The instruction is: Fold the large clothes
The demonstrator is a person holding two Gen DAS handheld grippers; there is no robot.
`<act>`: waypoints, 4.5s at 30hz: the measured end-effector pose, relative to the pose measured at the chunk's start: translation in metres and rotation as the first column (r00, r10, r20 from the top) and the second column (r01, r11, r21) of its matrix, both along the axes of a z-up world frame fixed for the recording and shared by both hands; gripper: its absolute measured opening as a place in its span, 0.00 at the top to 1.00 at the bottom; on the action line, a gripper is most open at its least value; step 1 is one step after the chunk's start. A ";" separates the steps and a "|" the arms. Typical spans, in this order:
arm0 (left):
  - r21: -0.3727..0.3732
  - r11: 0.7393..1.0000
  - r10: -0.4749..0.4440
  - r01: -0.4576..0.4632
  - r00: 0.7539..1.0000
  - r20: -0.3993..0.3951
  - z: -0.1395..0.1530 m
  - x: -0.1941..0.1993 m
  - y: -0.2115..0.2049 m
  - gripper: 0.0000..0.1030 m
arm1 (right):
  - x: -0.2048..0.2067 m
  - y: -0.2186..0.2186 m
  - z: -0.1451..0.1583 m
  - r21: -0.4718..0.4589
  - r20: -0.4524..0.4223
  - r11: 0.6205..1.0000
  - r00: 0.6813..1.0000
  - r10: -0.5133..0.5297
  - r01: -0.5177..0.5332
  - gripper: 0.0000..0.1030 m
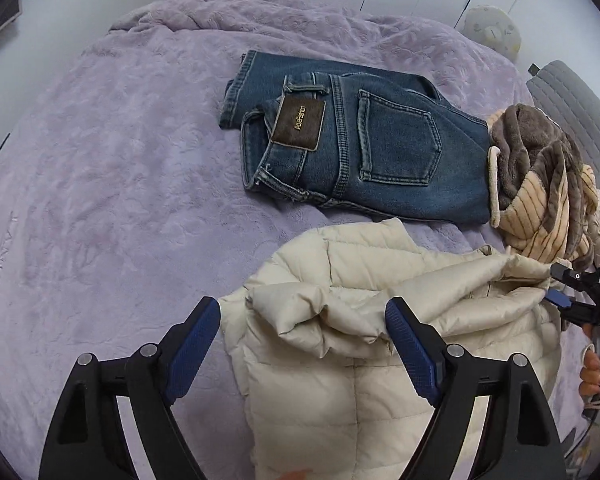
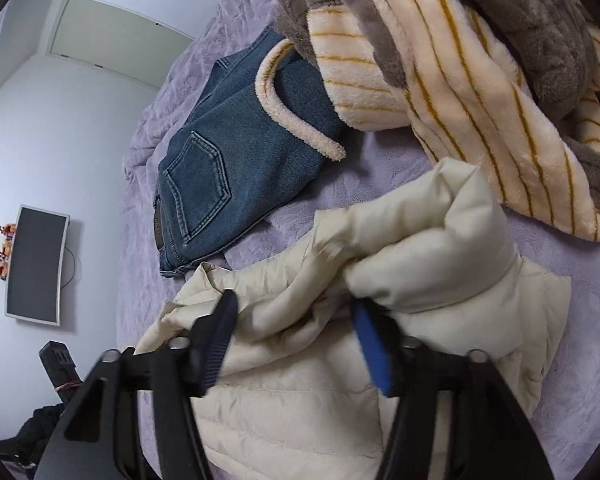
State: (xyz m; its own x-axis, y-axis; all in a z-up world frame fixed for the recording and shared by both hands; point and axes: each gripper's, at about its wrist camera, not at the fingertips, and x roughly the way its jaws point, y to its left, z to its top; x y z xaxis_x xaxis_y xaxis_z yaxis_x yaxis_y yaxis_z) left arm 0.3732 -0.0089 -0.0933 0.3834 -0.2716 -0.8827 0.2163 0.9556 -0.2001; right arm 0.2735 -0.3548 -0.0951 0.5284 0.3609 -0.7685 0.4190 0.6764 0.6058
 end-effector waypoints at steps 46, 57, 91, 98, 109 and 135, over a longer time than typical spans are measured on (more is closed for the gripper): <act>0.007 0.998 0.069 -0.068 0.997 -0.045 -0.065 0.050 -0.036 0.60 | -0.005 -0.037 -0.041 -0.298 -0.135 0.954 0.987 -0.087 0.043 0.82; 0.056 0.996 0.075 -0.073 0.997 -0.035 -0.031 0.004 -0.019 0.57 | -0.044 -0.020 0.000 -0.263 -0.103 0.964 0.992 -0.078 0.049 0.82; 0.089 0.991 0.115 -0.102 0.982 -0.147 -0.041 -0.126 0.005 0.01 | -0.181 0.054 0.003 -0.007 -0.071 0.995 0.993 -0.095 0.095 0.14; 0.064 0.982 0.189 -0.180 0.957 -0.221 -0.061 -0.140 0.029 0.01 | -0.195 0.056 -0.015 0.052 -0.089 0.989 0.987 -0.131 0.136 0.14; -0.245 0.916 0.214 -0.319 0.902 -0.374 -0.091 -0.151 0.063 0.01 | -0.208 0.049 -0.047 0.220 -0.133 0.951 0.972 -0.192 0.218 0.13; -0.336 0.884 0.220 -0.324 0.924 -0.313 -0.118 -0.081 0.038 0.47 | -0.174 0.006 -0.113 0.489 -0.109 0.749 0.883 -0.457 0.448 0.52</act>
State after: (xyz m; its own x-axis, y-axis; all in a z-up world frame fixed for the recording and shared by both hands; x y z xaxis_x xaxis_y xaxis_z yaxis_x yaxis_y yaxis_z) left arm 0.2920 0.0290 -0.2111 0.2632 -0.5192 -0.8131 -0.1507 0.8104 -0.5662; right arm 0.0995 -0.3489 -0.2082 0.7371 0.3974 -0.5466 0.5871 0.0238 0.8091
